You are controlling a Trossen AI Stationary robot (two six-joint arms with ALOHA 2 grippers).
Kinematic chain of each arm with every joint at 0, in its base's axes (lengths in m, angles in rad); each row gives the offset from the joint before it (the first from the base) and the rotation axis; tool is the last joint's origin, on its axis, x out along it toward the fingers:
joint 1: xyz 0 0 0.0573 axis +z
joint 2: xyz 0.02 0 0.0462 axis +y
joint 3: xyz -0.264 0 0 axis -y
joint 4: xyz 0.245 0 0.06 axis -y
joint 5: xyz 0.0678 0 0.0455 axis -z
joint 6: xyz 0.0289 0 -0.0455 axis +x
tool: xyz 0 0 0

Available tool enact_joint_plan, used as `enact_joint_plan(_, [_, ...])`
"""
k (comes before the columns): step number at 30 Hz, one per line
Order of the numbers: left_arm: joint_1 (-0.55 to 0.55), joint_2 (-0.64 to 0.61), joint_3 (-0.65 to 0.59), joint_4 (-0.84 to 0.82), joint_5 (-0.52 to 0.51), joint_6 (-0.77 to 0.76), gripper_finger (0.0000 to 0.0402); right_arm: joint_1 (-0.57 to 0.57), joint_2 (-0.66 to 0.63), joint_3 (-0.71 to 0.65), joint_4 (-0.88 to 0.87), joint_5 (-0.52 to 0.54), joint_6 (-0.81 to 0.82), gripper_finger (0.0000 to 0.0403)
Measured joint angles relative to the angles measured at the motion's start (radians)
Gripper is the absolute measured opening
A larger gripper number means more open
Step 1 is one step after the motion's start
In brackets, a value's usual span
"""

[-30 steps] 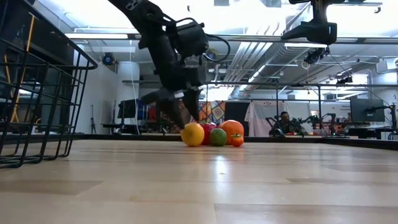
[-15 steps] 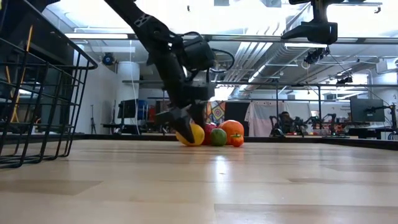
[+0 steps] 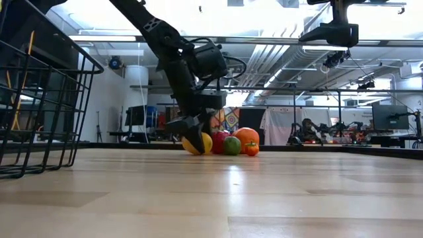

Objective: Sort produce into baskets
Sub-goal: Put the yellow lemon into the orange bin

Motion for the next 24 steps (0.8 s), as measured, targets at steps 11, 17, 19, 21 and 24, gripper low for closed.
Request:
enact_joint_plan(11, [-0.019, -0.221, -0.01, -0.017, 0.289, -0.497, 0.0184, 0.0, -0.009, 0.028, 0.042, 0.026, -0.083, 0.0387])
enact_joint_plan(17, [-0.164, -0.302, -0.027, 0.366, 0.355, -0.726, 0.0184, 0.0, -0.037, 0.149, 0.036, 0.107, -0.274, 0.0387])
enact_joint_plan(19, [-0.227, -0.291, -0.028, 0.502, 0.33, -0.769, 0.0184, 0.0, -0.046, 0.198, 0.036, 0.123, -0.344, 0.0387])
enact_joint_plan(21, [-0.292, -0.259, -0.026, 0.643, 0.284, -0.783, 0.0184, 0.0, -0.052, 0.247, 0.036, 0.129, -0.404, 0.0387])
enact_joint_plan(24, [-0.372, -0.188, -0.028, 0.795, 0.232, -0.784, 0.0184, 0.0, -0.055, 0.308, 0.033, 0.129, -0.485, 0.0387])
